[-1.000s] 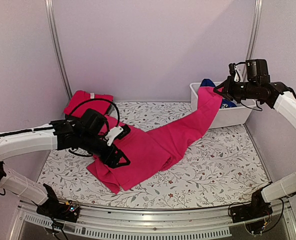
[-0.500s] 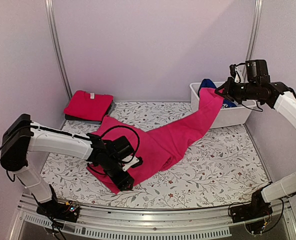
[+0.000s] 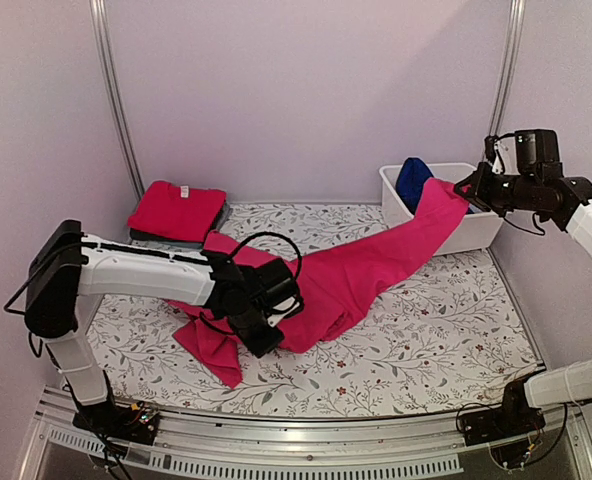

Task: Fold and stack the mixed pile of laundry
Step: Pick up the crumpled trousers from the center of the board, then flatten out the crumpled trousers at the center of the board.

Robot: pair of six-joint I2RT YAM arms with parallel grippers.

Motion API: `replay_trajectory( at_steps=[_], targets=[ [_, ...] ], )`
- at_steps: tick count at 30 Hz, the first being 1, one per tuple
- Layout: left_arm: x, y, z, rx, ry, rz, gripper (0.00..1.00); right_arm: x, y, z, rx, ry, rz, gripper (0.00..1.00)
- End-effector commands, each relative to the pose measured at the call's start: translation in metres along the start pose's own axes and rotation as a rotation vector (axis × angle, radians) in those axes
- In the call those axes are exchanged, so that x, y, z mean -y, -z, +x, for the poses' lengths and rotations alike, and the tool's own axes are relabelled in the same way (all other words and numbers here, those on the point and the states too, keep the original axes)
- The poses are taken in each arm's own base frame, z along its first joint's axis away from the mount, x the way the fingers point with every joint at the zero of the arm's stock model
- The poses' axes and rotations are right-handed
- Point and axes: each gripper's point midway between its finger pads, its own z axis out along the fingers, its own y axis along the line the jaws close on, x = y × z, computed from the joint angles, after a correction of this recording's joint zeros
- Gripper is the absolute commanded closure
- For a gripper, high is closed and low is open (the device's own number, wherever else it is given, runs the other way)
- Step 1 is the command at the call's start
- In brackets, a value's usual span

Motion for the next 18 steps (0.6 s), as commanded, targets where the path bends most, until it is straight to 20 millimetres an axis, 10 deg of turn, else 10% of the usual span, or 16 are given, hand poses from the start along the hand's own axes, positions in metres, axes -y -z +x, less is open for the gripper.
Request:
replay_trajectory(
  at_steps=[1, 10, 18],
  targets=[
    [-0.015, 0.090, -0.111, 0.329, 0.073, 0.017, 1.00, 0.014, 0.023, -0.029, 0.118, 0.026, 0.034, 1.00],
    [0.035, 0.228, -0.245, 0.658, -0.040, 0.169, 1.00, 0.020, 0.079, -0.098, 0.365, 0.068, 0.156, 1.00],
    [0.086, 0.347, -0.258, 0.982, -0.085, 0.404, 1.00, -0.018, 0.149, -0.152, 0.563, 0.138, 0.158, 1.00]
  ],
)
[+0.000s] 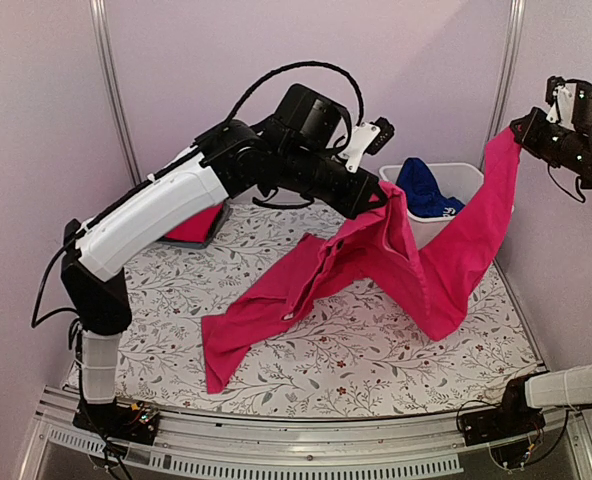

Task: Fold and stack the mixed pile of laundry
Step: Flatten out the crumpled trousers at the center of the board.

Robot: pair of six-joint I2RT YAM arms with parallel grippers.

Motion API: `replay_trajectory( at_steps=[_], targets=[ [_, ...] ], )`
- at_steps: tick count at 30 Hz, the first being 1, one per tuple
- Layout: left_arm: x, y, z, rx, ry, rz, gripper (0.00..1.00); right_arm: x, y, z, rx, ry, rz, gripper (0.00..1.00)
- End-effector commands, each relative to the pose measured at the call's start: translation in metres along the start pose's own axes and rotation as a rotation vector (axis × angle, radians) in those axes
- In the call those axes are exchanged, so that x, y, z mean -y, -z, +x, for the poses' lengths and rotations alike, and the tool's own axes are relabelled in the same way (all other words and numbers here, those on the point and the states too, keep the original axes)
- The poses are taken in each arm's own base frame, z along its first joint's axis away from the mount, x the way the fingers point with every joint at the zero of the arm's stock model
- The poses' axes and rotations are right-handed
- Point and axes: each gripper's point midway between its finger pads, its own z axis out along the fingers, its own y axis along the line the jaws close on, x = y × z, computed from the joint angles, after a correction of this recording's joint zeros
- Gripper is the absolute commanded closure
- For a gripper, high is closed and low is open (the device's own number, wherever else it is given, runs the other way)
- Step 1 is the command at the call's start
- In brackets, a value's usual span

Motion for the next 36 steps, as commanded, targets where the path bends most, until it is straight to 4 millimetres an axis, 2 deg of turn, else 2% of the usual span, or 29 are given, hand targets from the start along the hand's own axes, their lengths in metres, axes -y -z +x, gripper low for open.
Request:
replay_trajectory(
  at_steps=[1, 3, 4, 6, 8, 10, 12, 13, 15, 18, 22, 26, 27, 31, 34, 36],
  targets=[
    [0.035, 0.060, -0.050, 0.210, 0.015, 0.119, 1.00, -0.015, 0.038, -0.049, 0.150, 0.034, -0.013, 1.00],
    [0.023, 0.079, -0.051, 0.256, 0.053, 0.070, 1.00, -0.032, 0.043, -0.052, 0.154, 0.054, -0.097, 1.00],
    [0.014, 0.098, -0.056, 0.296, 0.082, 0.049, 1.00, -0.041, 0.046, -0.052, 0.153, 0.066, -0.150, 1.00],
    [-0.015, 0.119, -0.052, 0.335, 0.163, 0.012, 1.00, -0.061, 0.047, -0.045, 0.122, 0.075, -0.267, 1.00],
    [-0.057, 0.146, -0.049, 0.389, 0.265, -0.048, 1.00, -0.075, 0.040, -0.030, 0.058, 0.046, -0.367, 1.00],
    [-0.111, 0.177, -0.035, 0.421, 0.387, -0.166, 1.00, -0.085, 0.033, -0.019, -0.002, -0.010, -0.422, 1.00],
    [-0.166, 0.202, -0.005, 0.395, 0.511, -0.318, 1.00, -0.085, 0.022, -0.009, -0.038, -0.033, -0.405, 1.00],
    [-0.202, 0.216, 0.019, 0.369, 0.583, -0.432, 1.00, -0.082, 0.017, -0.004, -0.048, -0.033, -0.385, 1.00],
    [-0.243, 0.232, 0.067, 0.291, 0.699, -0.569, 1.00, -0.078, 0.006, 0.009, -0.091, -0.039, -0.353, 1.00],
    [-0.283, 0.256, 0.131, 0.209, 0.845, -0.729, 1.00, -0.071, -0.017, 0.050, -0.202, -0.056, -0.306, 1.00],
    [-0.306, 0.287, 0.195, 0.151, 0.949, -0.900, 1.00, -0.090, -0.030, 0.120, -0.363, -0.063, -0.361, 1.00],
    [-0.323, 0.329, 0.252, 0.134, 1.063, -1.088, 1.00, -0.122, -0.021, 0.203, -0.542, -0.020, -0.467, 1.00],
    [-0.326, 0.337, 0.260, 0.133, 1.082, -1.117, 1.00, -0.131, -0.019, 0.226, -0.595, 0.003, -0.492, 1.00],
    [-0.338, 0.356, 0.280, 0.130, 1.134, -1.181, 1.00, -0.162, -0.010, 0.301, -0.760, 0.125, -0.577, 1.00],
    [-0.346, 0.365, 0.284, 0.123, 1.135, -1.207, 1.00, -0.190, -0.005, 0.344, -0.859, 0.242, -0.656, 1.00],
    [-0.351, 0.369, 0.284, 0.121, 1.136, -1.222, 1.00, -0.212, -0.002, 0.362, -0.892, 0.327, -0.711, 1.00]
  ],
)
